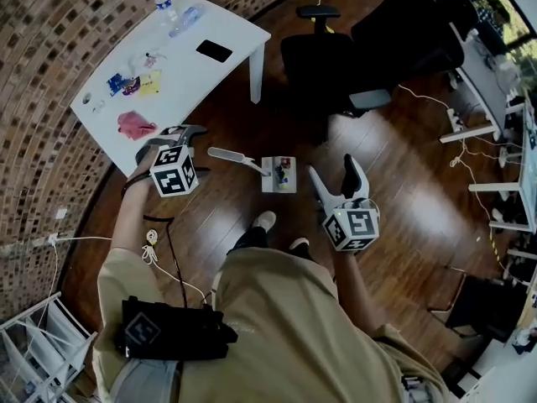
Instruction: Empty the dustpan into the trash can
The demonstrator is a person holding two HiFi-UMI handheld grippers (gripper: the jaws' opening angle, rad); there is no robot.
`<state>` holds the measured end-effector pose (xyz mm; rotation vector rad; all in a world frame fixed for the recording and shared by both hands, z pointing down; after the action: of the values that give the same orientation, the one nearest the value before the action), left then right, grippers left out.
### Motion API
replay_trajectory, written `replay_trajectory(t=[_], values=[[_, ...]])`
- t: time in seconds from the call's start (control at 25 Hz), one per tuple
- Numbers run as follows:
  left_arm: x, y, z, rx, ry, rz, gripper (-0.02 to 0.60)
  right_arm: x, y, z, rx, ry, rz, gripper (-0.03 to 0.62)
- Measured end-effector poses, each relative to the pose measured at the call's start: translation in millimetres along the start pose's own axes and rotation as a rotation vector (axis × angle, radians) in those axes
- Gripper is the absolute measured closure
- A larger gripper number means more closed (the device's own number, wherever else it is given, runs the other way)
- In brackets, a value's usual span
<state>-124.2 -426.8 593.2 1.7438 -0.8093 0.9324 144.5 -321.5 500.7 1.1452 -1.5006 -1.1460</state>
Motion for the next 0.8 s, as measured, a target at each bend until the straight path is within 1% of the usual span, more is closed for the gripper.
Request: replay_trajectory(t=[0.24, 0.36, 0.4, 0.44, 0.56, 0.72, 0.8], values=[[37.4, 3.5, -10.0, 0.037, 0.088, 0.039, 0.179, -4.9, 3.4, -9.0, 0.007, 0.031, -0.007, 0.175], [57.5, 11.9, -14.4, 0.059, 0.125, 0.063, 0.196, -9.4, 5.1, -11.9, 0.007, 0.055, 0.000, 0.175], [64.5, 14.2, -15.2, 0.063, 0.132, 0.065, 0.220, -11.2, 5.8, -13.3, 0.009, 0.063, 0.005, 0.175], [71.7, 15.9, -15.8, 0.061, 0.138, 0.061, 0.235, -13.0, 6.6, -14.5, 0.011, 0.071, 0.010, 0.175], [95.5, 21.2, -19.7, 0.035, 0.165, 0.043, 0.249, -17.6, 9.0, -15.7, 0.016, 0.085, 0.022, 0.175], [126.7, 32.6, -30.4, 0.049, 0.205, 0.079, 0.264, -24.6, 11.5, -14.7, 0.011, 0.096, 0.031, 0.175], [140.5, 34.4, -32.7, 0.031, 0.212, 0.075, 0.270, -28.8, 12.4, -15.0, 0.007, 0.103, 0.034, 0.175]])
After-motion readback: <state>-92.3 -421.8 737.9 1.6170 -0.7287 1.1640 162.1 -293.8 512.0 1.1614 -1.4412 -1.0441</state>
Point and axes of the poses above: the fingertips, and each gripper's own axes: x forward along the fingers, z to its left, y out of its underside, the point moved 3 cm from there along -x, backward along the fingers, and after that the axes turned 5 degrees about -z, right-handed, at the moved point
